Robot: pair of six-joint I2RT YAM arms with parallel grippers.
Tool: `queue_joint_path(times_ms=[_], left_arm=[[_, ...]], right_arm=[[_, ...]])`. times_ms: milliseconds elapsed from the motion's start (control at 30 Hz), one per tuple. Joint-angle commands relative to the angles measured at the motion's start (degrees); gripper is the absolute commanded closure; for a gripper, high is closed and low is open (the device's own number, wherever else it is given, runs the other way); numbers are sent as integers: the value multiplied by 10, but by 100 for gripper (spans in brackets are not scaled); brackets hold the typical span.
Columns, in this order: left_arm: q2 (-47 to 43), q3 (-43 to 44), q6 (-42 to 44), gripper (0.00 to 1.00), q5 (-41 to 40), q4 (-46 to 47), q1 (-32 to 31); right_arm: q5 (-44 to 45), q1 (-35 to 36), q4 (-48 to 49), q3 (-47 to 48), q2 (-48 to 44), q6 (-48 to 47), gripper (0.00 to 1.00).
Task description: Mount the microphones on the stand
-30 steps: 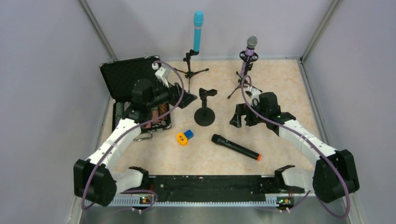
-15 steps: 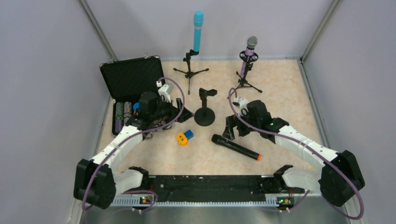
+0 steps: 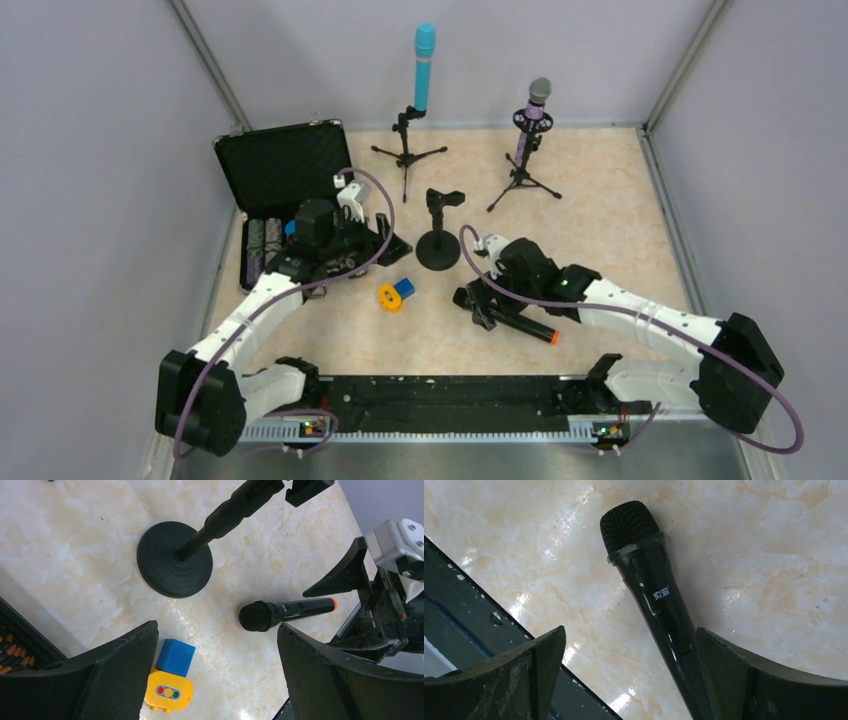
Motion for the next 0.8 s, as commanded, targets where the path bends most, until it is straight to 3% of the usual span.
queue_joint_path(times_ms=[0,533,767], left_arm=[[10,11,7,8,7,20,3],[-13,-11,10,9,5,9,3],[19,-4,-5,11,28,35,3]], right_arm=[[60,33,-14,22,0,-1,2],[151,73,-20,51,122,5,2],[143,73,-13,53,140,11,11]])
